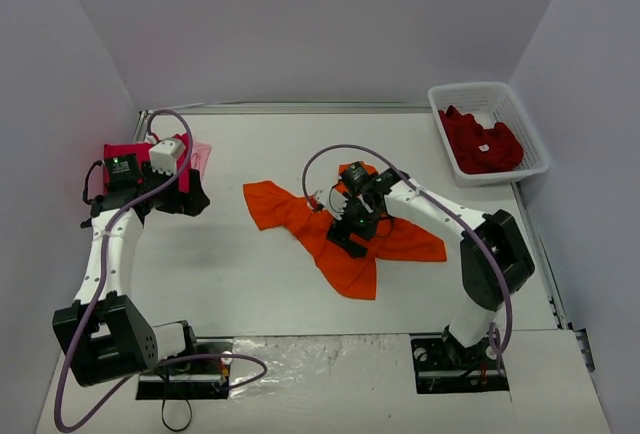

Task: Fold and stack the t-shirts
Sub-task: Flatten out the tshirt

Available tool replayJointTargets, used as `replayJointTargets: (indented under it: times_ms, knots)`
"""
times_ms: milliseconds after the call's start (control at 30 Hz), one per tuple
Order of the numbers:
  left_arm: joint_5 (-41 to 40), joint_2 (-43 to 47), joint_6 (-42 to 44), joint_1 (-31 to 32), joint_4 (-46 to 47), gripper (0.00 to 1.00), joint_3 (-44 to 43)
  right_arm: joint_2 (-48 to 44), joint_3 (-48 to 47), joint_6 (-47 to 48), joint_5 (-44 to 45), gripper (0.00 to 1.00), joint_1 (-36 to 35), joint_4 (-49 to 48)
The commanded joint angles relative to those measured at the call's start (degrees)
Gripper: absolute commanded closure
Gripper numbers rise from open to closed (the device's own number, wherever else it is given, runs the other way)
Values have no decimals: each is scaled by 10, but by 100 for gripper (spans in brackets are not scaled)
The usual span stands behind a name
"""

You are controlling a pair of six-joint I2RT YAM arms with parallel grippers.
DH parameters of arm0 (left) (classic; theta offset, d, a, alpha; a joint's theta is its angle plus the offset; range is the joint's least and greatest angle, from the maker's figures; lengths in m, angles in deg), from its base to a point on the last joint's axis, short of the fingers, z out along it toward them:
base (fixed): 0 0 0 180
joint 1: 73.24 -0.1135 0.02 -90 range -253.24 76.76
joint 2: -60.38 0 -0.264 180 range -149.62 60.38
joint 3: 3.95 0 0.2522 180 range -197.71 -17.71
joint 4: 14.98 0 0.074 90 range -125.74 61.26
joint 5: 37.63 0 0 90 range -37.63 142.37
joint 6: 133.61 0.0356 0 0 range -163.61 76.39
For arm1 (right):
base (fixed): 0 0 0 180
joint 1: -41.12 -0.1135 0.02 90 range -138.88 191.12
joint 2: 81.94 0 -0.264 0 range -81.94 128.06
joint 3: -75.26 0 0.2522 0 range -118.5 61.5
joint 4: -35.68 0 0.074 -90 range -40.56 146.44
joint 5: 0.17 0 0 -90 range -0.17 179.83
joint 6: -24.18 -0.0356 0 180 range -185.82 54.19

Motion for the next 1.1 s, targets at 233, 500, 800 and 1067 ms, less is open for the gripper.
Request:
replayJointTargets:
  times_ms: [233, 500, 800, 1067]
  knots:
    - [44, 1, 37, 17, -29, 5, -31, 29, -4, -3, 44, 22, -31, 11]
    - [-47, -62, 43, 125, -26, 4, -35, -5, 9, -8, 29, 22, 13, 5]
    - [-107, -142, 14, 126, -28, 5, -78, 8, -33, -1, 13, 24, -29, 20]
    - [-123, -120, 16, 95, -27, 3, -62, 71, -42, 17, 19, 30, -58, 16]
